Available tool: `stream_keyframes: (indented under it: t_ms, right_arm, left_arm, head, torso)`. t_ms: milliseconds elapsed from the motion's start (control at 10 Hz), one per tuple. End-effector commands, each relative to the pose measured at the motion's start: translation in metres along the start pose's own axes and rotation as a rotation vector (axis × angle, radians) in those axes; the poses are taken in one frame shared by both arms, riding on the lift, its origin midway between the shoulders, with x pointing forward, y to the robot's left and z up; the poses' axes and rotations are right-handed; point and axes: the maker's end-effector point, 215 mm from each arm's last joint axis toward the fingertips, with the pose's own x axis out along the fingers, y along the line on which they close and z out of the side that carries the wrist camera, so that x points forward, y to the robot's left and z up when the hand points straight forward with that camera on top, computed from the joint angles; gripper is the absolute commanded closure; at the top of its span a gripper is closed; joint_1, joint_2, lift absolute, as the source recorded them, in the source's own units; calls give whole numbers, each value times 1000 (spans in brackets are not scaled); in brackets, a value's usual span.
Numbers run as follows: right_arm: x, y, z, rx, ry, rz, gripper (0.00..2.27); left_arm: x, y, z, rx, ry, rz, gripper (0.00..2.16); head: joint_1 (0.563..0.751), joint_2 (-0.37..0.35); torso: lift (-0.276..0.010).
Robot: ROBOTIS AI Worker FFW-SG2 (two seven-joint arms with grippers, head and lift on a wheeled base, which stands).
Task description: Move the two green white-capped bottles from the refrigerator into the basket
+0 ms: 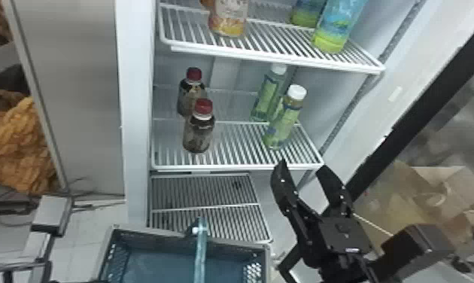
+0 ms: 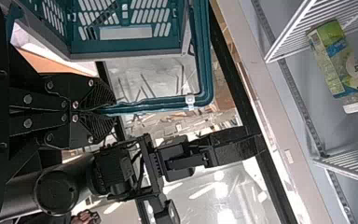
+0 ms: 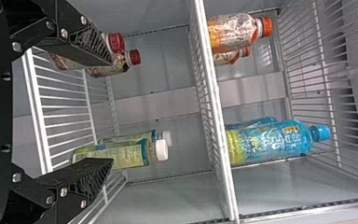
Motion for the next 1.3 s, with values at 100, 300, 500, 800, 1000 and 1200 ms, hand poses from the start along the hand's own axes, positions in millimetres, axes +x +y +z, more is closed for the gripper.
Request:
stream_keyframes:
  t_ms: [100,300,500,800,1000,1200]
  right_arm:
    - [0,-2,-3,-3,5,-4,337]
    - [1,-2,-3,-3,5,-3,337]
    - [3,-4,-7,-5,10,-6,335]
    - [13,-17,-23,-26,27,-25,315]
    - [25,-30,-32,-41,28,-43,309]
    - [39,-42,-39,-52,24,-60,277]
  left_arm:
    - [1,0,0,2,4,2,1161]
    - [1,0,0,2,4,0,1161]
    - [1,0,0,2,4,0,1161]
    - [0,0,-2,-3,2,-2,1161]
    - [-1,0,-1,-3,1,-1,1161]
    - [-1,-1,-2,-5,0,-5,1161]
  head:
    - [695,-350]
    - [695,-350]
    - [695,-350]
    - [695,-350]
    - [695,-350]
    - [695,-350]
  torso:
    - [-263]
    - [-263]
    - [-263]
    - [-263]
    - [-263]
    - [-263]
